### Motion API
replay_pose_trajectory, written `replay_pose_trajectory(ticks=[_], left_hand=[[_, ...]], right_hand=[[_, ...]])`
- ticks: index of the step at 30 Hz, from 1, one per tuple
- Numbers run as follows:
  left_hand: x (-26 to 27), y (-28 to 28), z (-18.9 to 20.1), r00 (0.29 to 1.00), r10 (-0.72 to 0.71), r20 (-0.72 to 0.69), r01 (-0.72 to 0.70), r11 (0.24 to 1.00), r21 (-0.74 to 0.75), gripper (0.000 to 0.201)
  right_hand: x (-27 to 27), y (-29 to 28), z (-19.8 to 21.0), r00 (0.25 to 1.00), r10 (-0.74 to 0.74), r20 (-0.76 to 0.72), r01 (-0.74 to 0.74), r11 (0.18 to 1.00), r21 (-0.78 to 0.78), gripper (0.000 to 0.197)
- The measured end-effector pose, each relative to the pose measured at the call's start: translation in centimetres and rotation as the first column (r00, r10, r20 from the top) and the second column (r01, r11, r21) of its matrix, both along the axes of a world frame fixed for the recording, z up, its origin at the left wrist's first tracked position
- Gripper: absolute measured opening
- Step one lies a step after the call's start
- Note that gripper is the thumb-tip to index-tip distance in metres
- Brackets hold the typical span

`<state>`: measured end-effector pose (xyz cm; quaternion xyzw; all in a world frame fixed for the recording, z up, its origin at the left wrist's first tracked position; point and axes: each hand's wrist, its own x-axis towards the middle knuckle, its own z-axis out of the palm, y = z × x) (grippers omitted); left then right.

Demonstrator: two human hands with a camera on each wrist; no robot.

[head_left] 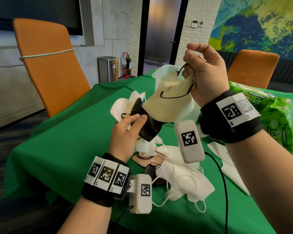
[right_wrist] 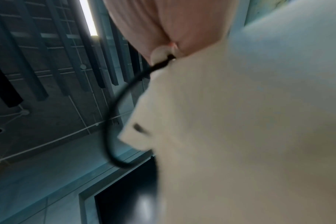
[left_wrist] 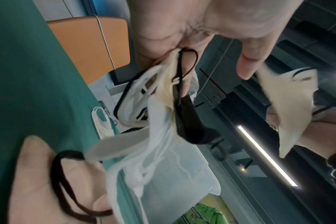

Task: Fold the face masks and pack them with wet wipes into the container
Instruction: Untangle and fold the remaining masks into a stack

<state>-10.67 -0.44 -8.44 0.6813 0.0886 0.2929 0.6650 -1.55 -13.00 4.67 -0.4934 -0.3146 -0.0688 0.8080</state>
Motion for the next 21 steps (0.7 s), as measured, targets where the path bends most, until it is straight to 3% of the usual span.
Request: replay_pose_trajectory(ticks=[2, 5, 9, 11, 14, 17, 19, 21], left_hand=[[-0.1, -0.3, 0.2, 1.0, -0.005, 0.024, 0.005, 1.0, 0.009, 0.085], [-0.6, -0.8, 0.8, 0.994, 0.0, 0.111, 0.005, 0.999, -0.037, 0.088], [-1.3, -1.0, 0.9, 0.979, -0.082, 0.186, 0.087, 0.996, -0.02, 0.094], [-1.6, -1.1, 0.9, 0.982, -0.091, 0.166, 0.084, 0.995, 0.049, 0.081], [-1.2, -1.0, 0.5, 0.997, 0.034, 0.072, -0.046, 0.985, 0.168, 0.042], [-0.6, -0.3, -0.1, 0.99, 0.123, 0.072, -0.137, 0.964, 0.227, 0.036], [-0.4, 0.2, -0.3, 0.984, 0.16, 0.074, -0.172, 0.962, 0.21, 0.034], [-0.1, 0.8, -0.5, 0.976, 0.203, 0.075, -0.213, 0.962, 0.168, 0.034]], right_hand=[[0.1, 0.3, -0.3, 1.0, -0.023, 0.003, 0.023, 1.0, -0.008, 0.02], [0.4, 1.1, -1.8, 0.986, -0.164, -0.015, 0.161, 0.979, -0.122, 0.023], [1.3, 2.0, -4.2, 0.921, -0.387, -0.054, 0.349, 0.877, -0.329, 0.024], [1.7, 2.1, -4.9, 0.89, -0.449, -0.082, 0.39, 0.842, -0.372, 0.025], [1.9, 2.2, -5.5, 0.879, -0.465, -0.104, 0.389, 0.827, -0.407, 0.027], [2.0, 1.7, -6.0, 0.889, -0.452, -0.074, 0.357, 0.784, -0.508, 0.02], [2.2, 1.1, -6.3, 0.891, -0.451, 0.045, 0.382, 0.694, -0.611, 0.006], [2.1, -0.2, -6.7, 0.838, -0.485, 0.25, 0.517, 0.56, -0.647, 0.015]])
